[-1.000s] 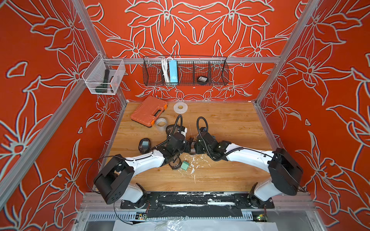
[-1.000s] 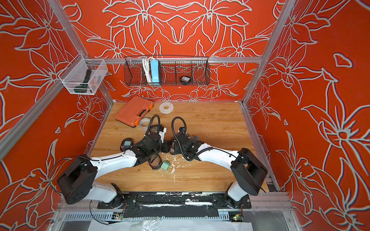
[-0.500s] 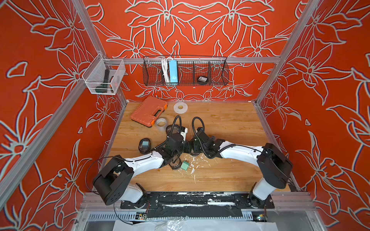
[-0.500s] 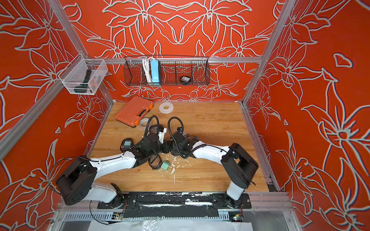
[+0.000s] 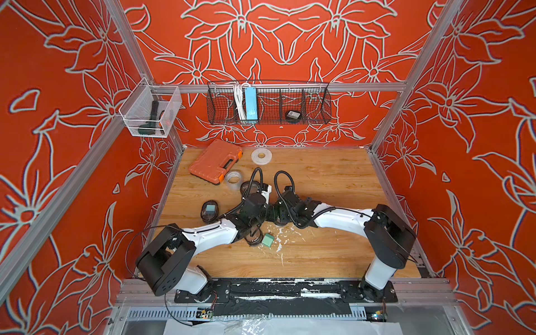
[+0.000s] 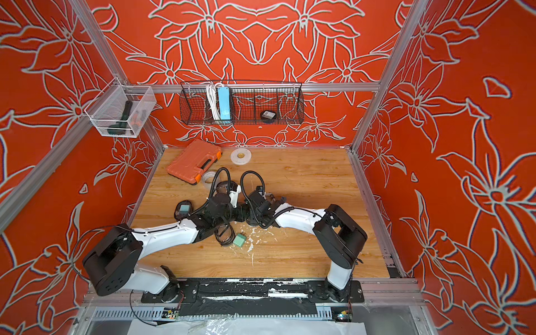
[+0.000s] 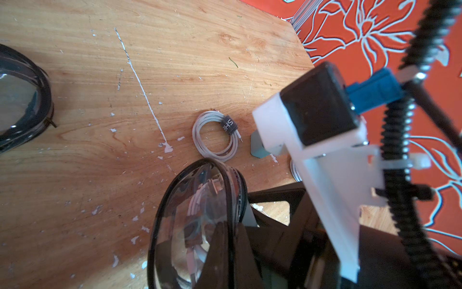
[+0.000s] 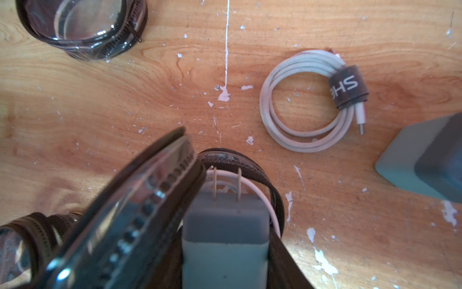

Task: Pack away charging kits
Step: Place the plug in the storage bag.

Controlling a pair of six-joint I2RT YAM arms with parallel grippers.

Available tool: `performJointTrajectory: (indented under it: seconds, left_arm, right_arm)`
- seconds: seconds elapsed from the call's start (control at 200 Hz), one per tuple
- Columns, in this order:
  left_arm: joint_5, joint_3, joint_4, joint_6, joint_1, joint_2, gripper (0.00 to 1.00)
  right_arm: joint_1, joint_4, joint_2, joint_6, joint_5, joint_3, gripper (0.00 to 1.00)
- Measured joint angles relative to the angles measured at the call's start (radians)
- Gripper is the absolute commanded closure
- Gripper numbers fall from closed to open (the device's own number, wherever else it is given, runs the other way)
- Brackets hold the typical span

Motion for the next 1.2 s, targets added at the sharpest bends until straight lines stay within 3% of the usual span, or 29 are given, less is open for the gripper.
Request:
performJointTrajectory:
  seconds: [0.435, 0.611, 0.831, 0.941, 1.026, 1.201]
  left_arm:
    - [-0.029, 0.0, 0.014, -0.003, 0.008, 0.04, 1.0]
    - [-0.029, 0.0, 0.014, -0.003, 0.008, 0.045, 1.0]
    - [-0.043, 0.0, 0.002, -0.003, 0.008, 0.037, 0.4]
    - [-0.062, -0.014, -0.016, -0.008, 0.004, -0.02, 0.18]
    - [-0.08, -0.04, -0.02, -0.017, 0.0, -0.094, 0.08]
    - [-0.118, -0.112, -0.021, -0.025, 0.0, -0.252, 0.03]
  right_arm:
    - [-0.008, 0.037, 0.0, -0.006, -0.042, -0.011, 0.36]
    - [-0.014, 0.04, -0.01, -0.009, -0.042, -0.018, 0.37]
    - [-0.031, 0.037, -0.093, -0.008, -0.032, -0.065, 0.37]
    - [-0.04, 0.036, -0.143, -0.006, -0.016, -0.096, 0.37]
    - [-0.04, 0.029, -0.166, -0.006, -0.002, -0.102, 0.37]
    - [-0.04, 0.016, -0.205, -0.008, 0.01, -0.102, 0.36]
